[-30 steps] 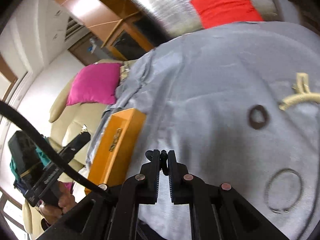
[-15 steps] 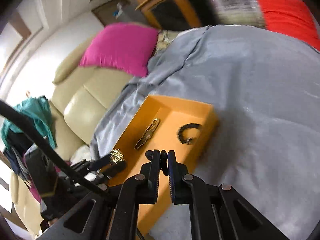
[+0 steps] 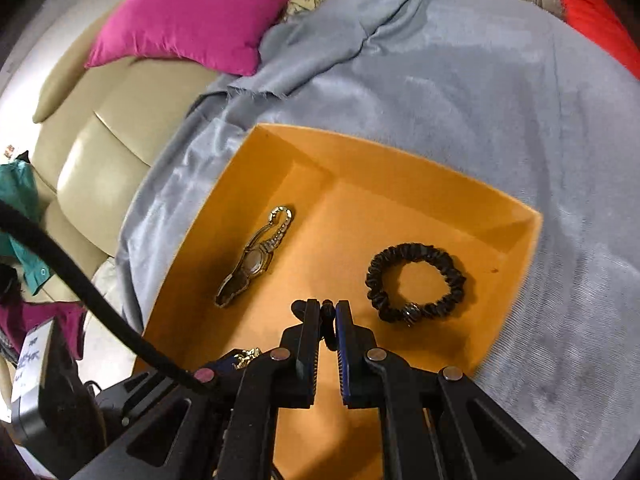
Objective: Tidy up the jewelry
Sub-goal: 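Carry the brooch with the left gripper into the orange box while the right gripper drops its black item there, then move both open grippers from the orange box back over the table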
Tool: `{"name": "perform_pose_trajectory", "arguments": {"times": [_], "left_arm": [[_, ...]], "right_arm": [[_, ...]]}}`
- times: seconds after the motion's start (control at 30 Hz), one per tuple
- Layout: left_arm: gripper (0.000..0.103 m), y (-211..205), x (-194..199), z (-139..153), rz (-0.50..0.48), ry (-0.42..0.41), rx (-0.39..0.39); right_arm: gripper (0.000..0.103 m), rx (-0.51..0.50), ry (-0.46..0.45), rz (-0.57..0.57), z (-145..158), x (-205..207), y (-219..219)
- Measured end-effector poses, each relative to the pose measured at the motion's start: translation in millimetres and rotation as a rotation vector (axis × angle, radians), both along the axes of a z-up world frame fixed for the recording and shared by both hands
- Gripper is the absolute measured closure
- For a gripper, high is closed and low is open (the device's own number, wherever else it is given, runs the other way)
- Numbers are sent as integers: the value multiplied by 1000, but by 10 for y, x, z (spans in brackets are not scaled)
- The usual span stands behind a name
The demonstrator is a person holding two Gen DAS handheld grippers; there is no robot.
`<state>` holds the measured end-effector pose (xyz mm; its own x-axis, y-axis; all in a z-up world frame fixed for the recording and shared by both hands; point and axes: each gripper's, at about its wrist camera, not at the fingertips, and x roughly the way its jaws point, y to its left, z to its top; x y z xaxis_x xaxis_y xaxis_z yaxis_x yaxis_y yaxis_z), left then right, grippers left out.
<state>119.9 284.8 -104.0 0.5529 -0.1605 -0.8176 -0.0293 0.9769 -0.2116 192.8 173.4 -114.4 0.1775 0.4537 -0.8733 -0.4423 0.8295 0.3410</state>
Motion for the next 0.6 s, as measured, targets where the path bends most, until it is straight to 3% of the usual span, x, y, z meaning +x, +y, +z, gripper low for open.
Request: {"name": "perform_pose_trajectory", "arguments": {"times": [0.17, 0.37, 0.6], "left_arm": [[65, 45, 75, -72, 21, 12, 8], [65, 45, 76, -52, 36, 12, 2], [64, -98, -105, 243, 32, -44, 57]], "right_arm": [[93, -19, 22, -8, -45, 54, 62], [93, 70, 20, -36, 88, 40, -98], [93, 156, -46, -67, 413, -143, -477]]}}
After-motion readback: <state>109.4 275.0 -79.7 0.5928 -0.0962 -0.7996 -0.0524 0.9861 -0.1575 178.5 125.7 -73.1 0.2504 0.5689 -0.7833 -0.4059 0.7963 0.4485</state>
